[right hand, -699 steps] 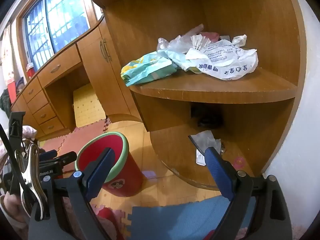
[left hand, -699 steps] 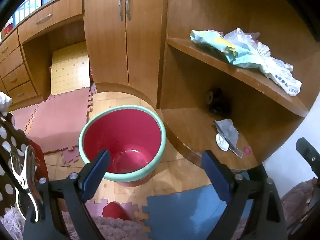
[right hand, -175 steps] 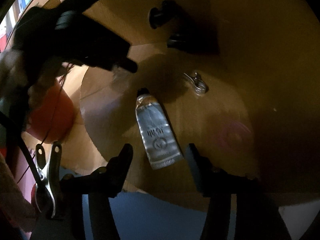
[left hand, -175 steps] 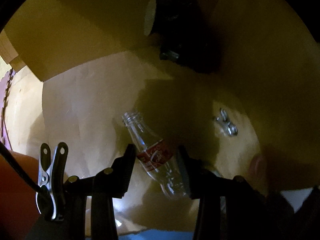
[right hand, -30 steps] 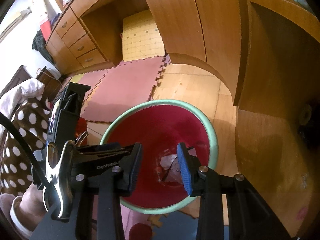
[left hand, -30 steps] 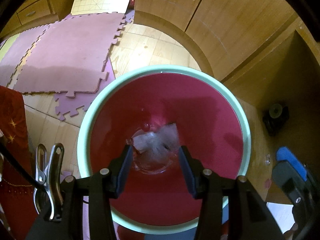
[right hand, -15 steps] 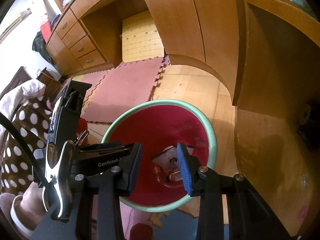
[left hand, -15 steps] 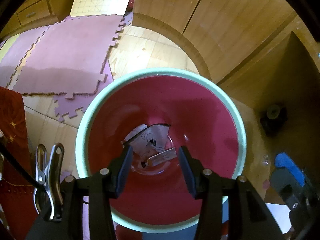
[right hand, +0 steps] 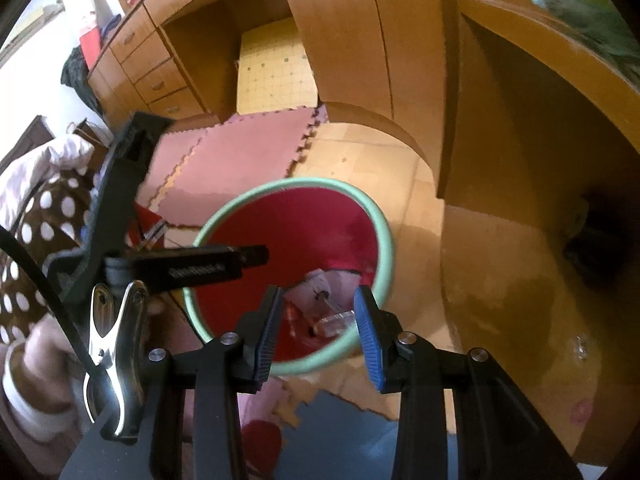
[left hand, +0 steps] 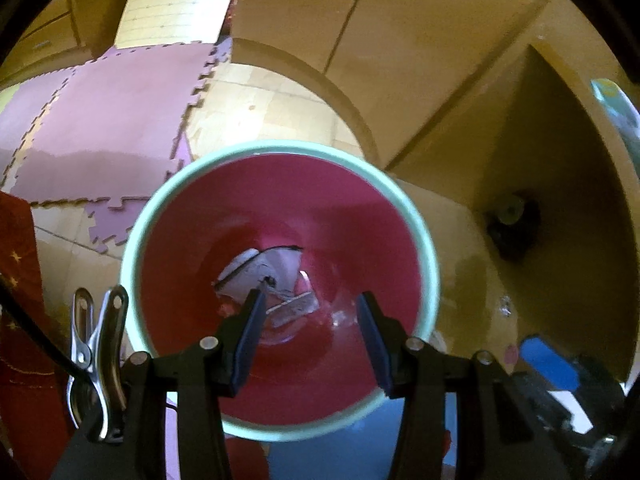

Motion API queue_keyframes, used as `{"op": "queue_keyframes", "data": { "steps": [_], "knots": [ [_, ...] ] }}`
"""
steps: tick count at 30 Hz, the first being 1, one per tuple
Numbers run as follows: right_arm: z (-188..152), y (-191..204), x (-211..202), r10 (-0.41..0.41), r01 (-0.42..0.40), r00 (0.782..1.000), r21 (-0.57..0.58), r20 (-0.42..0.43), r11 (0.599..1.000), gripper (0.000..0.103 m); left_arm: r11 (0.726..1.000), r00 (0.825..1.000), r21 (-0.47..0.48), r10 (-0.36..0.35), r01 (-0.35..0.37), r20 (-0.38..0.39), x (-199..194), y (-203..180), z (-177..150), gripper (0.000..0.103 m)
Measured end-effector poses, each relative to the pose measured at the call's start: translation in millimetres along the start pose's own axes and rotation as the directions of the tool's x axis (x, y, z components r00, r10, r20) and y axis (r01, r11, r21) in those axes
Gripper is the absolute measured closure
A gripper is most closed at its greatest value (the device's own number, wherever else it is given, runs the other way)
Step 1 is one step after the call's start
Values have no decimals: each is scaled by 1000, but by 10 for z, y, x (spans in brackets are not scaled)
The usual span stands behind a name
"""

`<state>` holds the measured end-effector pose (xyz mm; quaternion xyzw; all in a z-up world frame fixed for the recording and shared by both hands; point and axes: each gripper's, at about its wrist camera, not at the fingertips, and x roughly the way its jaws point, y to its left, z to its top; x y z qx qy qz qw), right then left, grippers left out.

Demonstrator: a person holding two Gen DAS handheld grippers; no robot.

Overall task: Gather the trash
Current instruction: 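Move both tools back to the lower shelf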

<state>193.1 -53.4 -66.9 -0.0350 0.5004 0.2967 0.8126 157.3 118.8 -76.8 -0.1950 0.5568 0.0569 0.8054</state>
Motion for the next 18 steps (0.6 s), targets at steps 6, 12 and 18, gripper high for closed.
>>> {"op": "queue_keyframes", "data": {
  "steps": [6, 12, 18],
  "knots": [
    [-213, -186, -115, -62, 58, 993, -37, -97, 998, 65, 996, 999, 86, -32, 29, 31, -147, -337, -99, 54],
    [-514, -477, -147, -113, 104, 966, -51, -233, 993, 65, 986, 998, 160, -55, 49, 29, -208, -703, -188, 54],
    [-829, -753, -190, -189, 144, 918, -150, -349, 978, 65, 973, 997, 221, -74, 65, 30, -246, -1052, -276, 54]
  ]
}}
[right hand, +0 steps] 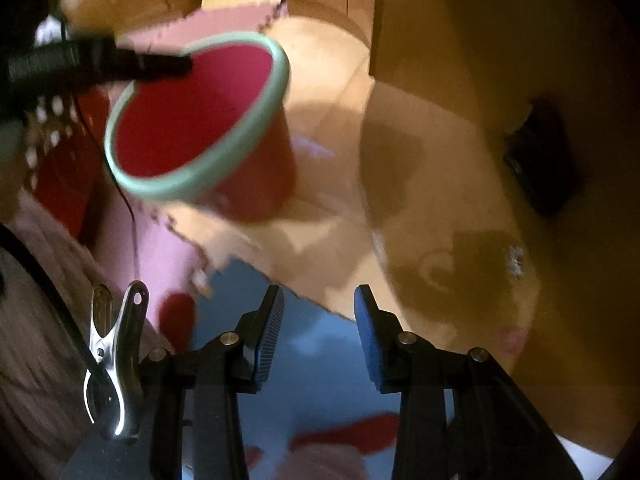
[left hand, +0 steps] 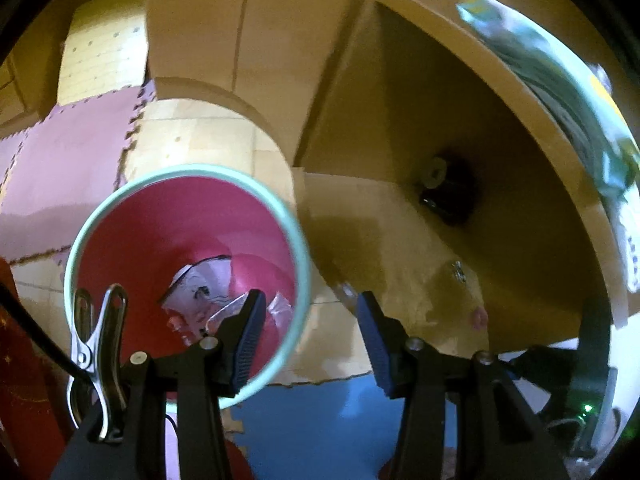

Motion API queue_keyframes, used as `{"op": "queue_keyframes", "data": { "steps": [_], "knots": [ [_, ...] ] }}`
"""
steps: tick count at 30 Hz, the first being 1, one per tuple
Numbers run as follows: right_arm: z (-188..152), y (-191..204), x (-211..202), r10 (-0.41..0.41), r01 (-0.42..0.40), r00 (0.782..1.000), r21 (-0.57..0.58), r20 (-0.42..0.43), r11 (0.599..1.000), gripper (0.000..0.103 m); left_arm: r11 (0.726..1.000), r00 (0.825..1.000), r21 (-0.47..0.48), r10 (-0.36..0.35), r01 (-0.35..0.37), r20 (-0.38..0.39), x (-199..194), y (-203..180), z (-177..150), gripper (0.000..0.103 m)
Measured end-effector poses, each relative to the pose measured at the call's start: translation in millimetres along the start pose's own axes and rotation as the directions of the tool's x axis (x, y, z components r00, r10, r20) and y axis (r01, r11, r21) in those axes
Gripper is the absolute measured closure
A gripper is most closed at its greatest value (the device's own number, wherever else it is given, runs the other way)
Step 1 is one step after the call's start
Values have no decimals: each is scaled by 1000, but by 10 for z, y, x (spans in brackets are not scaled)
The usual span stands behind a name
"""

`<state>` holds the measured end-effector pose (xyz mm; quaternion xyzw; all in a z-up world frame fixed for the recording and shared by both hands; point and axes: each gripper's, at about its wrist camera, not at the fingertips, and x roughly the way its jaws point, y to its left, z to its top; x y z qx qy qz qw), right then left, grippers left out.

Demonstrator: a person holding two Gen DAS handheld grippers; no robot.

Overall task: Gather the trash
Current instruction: 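Move both tools back to the lower shelf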

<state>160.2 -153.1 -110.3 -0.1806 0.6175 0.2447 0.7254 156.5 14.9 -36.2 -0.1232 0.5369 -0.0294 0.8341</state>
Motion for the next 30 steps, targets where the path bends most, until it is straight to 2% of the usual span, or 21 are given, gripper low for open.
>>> {"op": "queue_keyframes", "data": {
  "steps": [3, 6, 11, 17, 21, 24, 30],
  "knots": [
    [-200, -202, 23, -43, 41, 998, -38, -49, 998, 65, 999, 1000, 38, 16, -16, 0, 52, -194, -21, 53],
    [-375, -470, 73, -63, 63, 994, -1, -90, 998, 65, 997, 1000, 68, 24, -23, -13, 167, -409, -66, 53],
    [-637, -752, 146, -49, 55, 996, 74, -79, 996, 65, 994, 999, 106, 22, -19, -29, 362, -737, -152, 54],
    [-1057, -1078, 292, -25, 23, 1000, 194, 6, 981, 65, 989, 999, 146, 1, 6, -49, 683, -1180, -220, 53],
    [-1256, -1205, 367, -68, 43, 994, 257, 89, 965, 65, 983, 997, 181, -15, 28, -73, 965, -1485, -286, 53],
    [-1387, -1292, 418, -120, 62, 978, 313, 171, 948, 65, 983, 993, 178, -21, 42, -117, 1238, -1636, -346, 53],
    [-1575, -1436, 497, -232, 110, 932, 392, 280, 913, 65, 976, 993, 212, -25, 49, -112, 1587, -1891, -448, 53]
  ]
}}
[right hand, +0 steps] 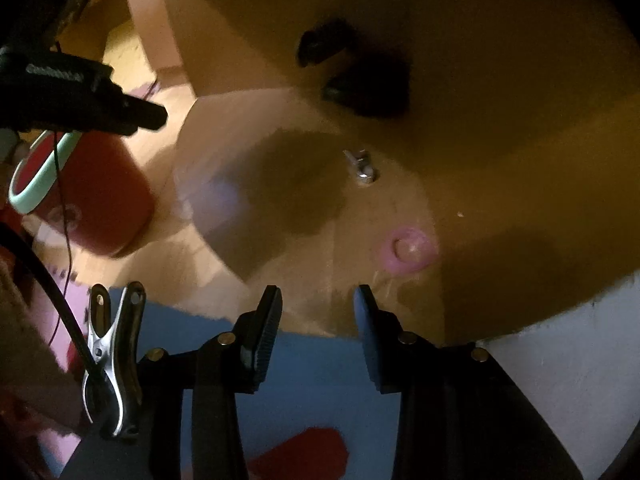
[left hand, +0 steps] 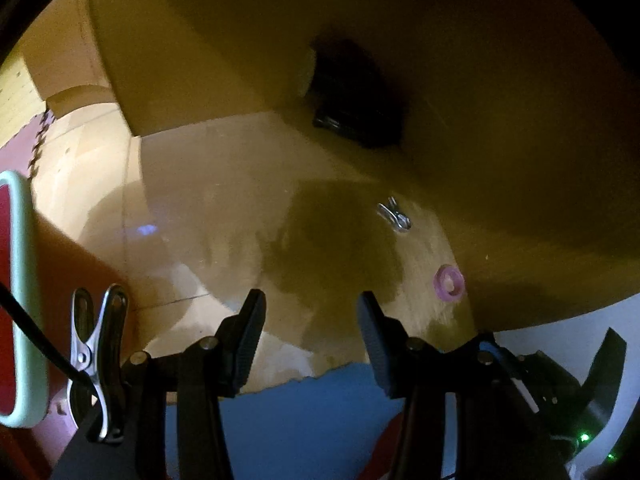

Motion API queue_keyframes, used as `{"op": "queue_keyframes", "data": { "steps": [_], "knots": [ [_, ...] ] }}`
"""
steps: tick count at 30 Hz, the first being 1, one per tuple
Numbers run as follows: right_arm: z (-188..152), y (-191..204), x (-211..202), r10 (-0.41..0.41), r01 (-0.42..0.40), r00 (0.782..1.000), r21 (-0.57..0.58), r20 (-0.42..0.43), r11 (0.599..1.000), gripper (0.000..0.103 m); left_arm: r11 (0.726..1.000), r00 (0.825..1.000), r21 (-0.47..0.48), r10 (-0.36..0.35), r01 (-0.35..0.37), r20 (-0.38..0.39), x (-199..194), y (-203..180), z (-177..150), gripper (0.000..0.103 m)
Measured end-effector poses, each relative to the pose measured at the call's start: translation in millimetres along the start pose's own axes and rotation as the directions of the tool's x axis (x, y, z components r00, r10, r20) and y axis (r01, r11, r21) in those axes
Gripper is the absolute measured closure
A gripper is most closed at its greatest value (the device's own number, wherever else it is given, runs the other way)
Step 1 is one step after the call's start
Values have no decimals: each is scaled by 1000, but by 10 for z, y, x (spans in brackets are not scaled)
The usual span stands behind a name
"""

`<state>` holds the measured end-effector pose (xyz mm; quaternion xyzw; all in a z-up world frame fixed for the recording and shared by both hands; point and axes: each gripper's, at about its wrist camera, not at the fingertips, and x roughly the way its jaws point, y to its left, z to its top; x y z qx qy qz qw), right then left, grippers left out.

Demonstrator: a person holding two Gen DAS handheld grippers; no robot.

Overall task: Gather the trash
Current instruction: 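Move both tools back to the lower shelf, then close the left tool on the small clear glass vial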

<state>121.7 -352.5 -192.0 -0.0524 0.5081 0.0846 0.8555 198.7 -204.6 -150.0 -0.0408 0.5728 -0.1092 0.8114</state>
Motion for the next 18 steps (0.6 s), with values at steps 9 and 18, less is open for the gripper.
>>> {"op": "queue_keyframes", "data": {
  "steps": [9, 18],
  "knots": [
    [-238, -219, 144, -83, 75, 992, 83, 96, 994, 62, 1000, 999, 11, -5, 5, -36, 557, -307, 126, 53],
    [-408, -250, 235, -127, 106, 977, 125, 173, 986, 60, 1000, 999, -17, -8, 7, -34, 1143, -705, 424, 53]
  ]
}}
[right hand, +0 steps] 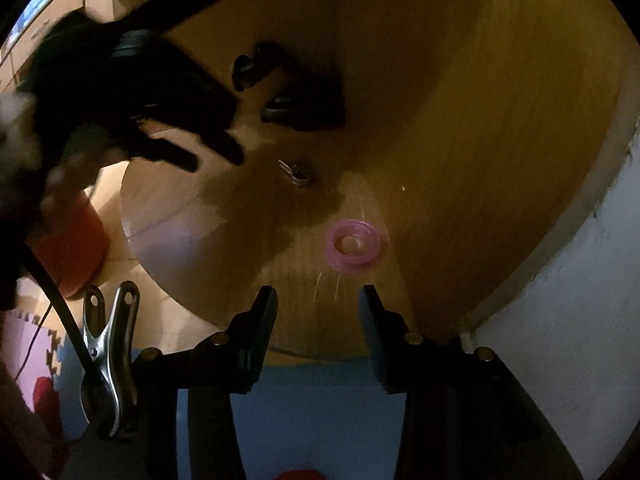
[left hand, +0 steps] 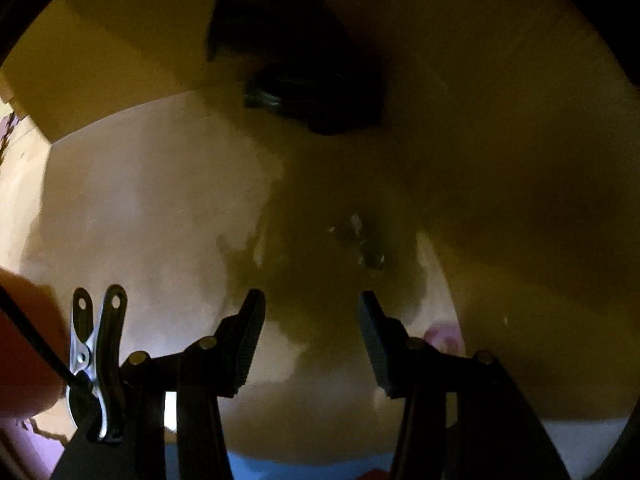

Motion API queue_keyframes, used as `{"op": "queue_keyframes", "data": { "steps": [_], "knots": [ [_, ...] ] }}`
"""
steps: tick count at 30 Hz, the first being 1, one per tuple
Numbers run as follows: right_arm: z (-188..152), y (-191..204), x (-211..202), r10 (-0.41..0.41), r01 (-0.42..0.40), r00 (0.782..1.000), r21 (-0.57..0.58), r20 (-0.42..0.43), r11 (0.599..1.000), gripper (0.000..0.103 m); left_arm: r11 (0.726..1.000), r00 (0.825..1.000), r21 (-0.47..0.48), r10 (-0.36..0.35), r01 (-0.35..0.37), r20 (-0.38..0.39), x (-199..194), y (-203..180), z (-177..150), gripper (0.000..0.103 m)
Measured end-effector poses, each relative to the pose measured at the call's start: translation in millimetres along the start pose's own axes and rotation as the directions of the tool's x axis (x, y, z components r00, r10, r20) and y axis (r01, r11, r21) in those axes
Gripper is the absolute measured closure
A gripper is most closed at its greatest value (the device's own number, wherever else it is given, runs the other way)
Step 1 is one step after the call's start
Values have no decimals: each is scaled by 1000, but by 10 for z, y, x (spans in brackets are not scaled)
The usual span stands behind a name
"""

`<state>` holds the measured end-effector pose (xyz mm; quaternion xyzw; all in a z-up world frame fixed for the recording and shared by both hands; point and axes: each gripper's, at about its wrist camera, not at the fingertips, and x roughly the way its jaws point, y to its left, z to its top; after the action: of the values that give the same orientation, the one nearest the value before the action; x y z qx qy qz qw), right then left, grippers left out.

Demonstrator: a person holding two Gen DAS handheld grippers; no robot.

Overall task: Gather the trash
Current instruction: 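Close the left tool on the small clear glass vial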

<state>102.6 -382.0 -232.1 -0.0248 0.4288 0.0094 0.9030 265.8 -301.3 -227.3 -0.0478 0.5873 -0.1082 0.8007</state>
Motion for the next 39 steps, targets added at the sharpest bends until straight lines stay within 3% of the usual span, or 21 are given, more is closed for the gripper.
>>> {"op": "queue_keyframes", "data": {
  "steps": [10, 12, 29, 31, 33, 35, 39],
  "knots": [
    [-96, -41, 79, -9, 6, 999, 59, 46, 998, 60, 998, 998, 31, 61, -61, 9, 455, -264, 219, 52],
    [-106, -50, 68, -9, 5, 999, 71, 50, 997, 60, 997, 997, 40, 66, -67, 26, 484, -289, 246, 48],
    [-162, 36, -38, -6, -2, 997, 110, 72, 994, 60, 987, 993, 134, 84, -94, 85, 516, -282, 211, 49],
    [-178, 32, -58, -6, -2, 998, 111, 70, 994, 60, 983, 992, 154, 83, -97, 95, 510, -300, 199, 57],
    [-194, 22, -55, -7, -1, 998, 113, 69, 994, 60, 981, 992, 169, 75, -92, 100, 509, -311, 194, 78],
    [-201, 2, -55, -7, -1, 998, 118, 68, 993, 60, 978, 993, 189, 64, -82, 98, 509, -337, 194, 88],
    [-173, -42, 0, -15, 6, 998, 127, 67, 992, 60, 976, 996, 213, 24, -41, 81, 482, -299, 129, 90]
  ]
}}
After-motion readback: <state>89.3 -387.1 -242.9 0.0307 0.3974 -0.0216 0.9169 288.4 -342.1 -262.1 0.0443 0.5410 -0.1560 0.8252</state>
